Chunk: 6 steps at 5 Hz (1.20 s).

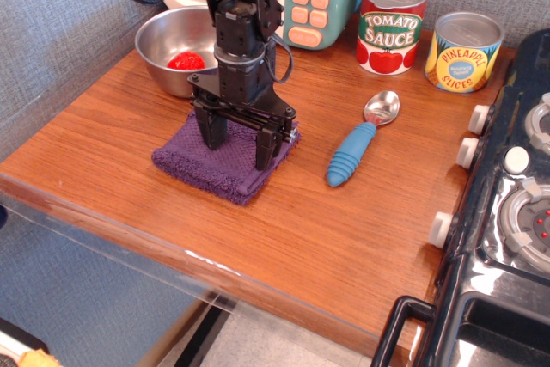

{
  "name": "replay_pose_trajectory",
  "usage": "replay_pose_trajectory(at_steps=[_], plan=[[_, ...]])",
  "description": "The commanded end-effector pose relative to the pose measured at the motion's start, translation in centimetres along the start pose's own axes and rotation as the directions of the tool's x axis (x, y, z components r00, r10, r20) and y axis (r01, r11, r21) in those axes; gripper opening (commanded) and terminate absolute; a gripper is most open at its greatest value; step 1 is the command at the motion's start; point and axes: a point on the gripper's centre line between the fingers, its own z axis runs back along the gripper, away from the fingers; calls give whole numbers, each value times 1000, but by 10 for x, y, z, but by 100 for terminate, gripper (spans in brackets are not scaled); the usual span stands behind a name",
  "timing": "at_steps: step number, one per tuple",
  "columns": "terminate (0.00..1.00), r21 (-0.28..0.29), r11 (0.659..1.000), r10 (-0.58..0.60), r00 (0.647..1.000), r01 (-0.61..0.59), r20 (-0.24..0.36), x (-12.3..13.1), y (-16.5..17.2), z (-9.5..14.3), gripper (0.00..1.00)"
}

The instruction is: PLACE THE PURPLE CLOTH AT THE CENTER EDGE OF THE TABLE

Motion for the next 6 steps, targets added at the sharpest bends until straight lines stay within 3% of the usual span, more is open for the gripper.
replay_pose_trajectory(at_steps=[1,4,5,6], plan=[[0,-23,1000,-21,999,19,-48,-30,-8,-3,100],[0,-19,999,-45,994,43,-96,-83,-27,17,100],[0,-23,999,-51,994,49,-97,-86,-29,18,100],[0,-24,999,-49,997,48,-60,-77,-26,24,100]])
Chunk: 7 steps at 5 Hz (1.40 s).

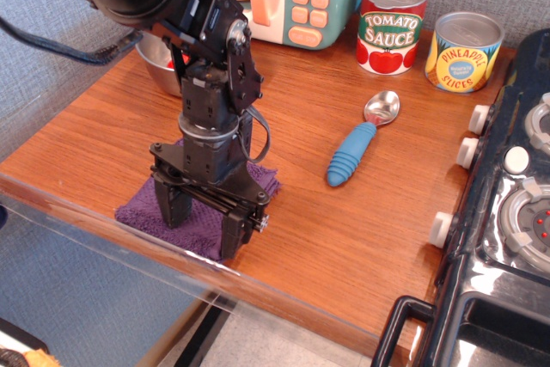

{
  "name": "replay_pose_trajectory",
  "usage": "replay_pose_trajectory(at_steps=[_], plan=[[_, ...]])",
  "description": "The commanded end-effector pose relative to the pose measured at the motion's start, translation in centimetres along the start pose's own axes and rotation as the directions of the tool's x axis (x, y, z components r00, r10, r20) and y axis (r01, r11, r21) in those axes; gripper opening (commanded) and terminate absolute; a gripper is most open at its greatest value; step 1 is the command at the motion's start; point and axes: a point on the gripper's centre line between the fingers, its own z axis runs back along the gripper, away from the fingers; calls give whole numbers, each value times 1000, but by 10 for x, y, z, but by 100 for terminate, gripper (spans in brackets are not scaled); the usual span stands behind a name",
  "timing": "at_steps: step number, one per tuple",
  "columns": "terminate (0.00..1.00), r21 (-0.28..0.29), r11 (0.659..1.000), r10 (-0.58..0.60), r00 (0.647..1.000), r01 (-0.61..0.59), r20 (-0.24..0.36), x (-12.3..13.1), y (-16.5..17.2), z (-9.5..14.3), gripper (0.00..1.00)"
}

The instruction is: PLACE THE PURPLE CLOTH AT THE CENTER EDGE OF THE TABLE

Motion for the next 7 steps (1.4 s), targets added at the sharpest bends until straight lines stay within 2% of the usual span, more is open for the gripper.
replay_pose_trajectory(at_steps=[1,2,3,4,6,7], plan=[[0,7,1000,-24,985,23,168,18,1,53,100],[0,-33,999,-28,971,36,236,17,-2,94,100],[0,-53,998,-16,977,28,214,16,1,101,100],[0,-68,998,1,984,11,179,18,3,95,100],[0,-63,998,19,985,-8,170,19,7,91,100],[100,-63,998,19,985,-8,170,19,7,91,100]])
